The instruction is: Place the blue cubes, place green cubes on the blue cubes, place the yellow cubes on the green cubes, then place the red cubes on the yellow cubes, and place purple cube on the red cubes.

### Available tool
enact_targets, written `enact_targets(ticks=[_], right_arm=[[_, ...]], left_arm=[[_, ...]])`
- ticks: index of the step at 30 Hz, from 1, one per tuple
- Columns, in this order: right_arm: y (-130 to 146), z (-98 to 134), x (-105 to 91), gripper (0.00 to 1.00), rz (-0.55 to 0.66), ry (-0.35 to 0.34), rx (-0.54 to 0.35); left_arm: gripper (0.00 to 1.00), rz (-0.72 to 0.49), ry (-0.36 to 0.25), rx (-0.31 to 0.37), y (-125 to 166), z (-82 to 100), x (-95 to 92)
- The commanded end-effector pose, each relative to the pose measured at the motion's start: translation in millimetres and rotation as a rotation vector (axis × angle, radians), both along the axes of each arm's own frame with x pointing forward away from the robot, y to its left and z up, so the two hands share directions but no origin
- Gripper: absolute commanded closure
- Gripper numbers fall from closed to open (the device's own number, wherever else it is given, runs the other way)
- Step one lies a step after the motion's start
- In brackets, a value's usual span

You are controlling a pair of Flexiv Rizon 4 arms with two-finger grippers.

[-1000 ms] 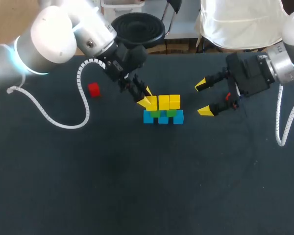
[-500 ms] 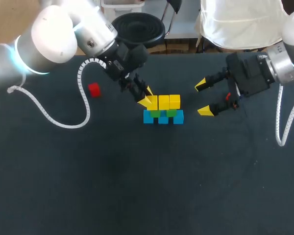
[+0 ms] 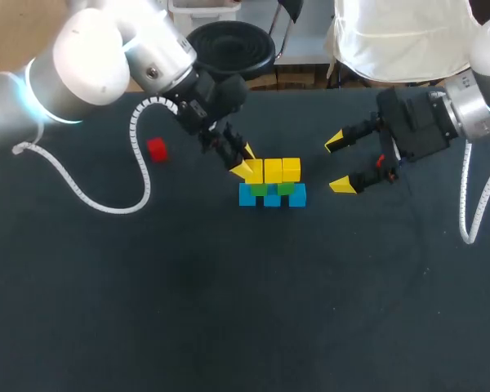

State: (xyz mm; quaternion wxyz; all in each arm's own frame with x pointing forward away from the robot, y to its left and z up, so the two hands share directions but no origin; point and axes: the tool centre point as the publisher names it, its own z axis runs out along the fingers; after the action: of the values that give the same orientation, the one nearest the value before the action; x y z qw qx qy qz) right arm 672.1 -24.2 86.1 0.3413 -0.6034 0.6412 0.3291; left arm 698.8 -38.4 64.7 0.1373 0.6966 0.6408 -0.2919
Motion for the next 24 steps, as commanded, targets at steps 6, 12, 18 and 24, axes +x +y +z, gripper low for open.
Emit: enact_targets(ticks=[6,12,18,24], right_arm=[[-0.5,-0.1,-0.1,0.0,0.001,-0.001,0.002],[-0.5,-0.1,-0.1,0.0,0.001,-0.001,0.002],[-0.5,-0.1,-0.1,0.0,0.001,-0.001,0.002],[-0.5,-0.1,-0.1,0.0,0.001,-0.001,0.002]], left_arm=[[1.0,0.0,-0.002,0.0,0.3,-1.1,-1.4],[1.0,0.002,-0.001,-0.001,0.5,-1.9,-1.6],[1.0,0.005,-0.001,-0.002,0.6,-2.1,-1.3],[1.0,0.005,-0.001,-0.002,0.4,-2.2,-1.6]])
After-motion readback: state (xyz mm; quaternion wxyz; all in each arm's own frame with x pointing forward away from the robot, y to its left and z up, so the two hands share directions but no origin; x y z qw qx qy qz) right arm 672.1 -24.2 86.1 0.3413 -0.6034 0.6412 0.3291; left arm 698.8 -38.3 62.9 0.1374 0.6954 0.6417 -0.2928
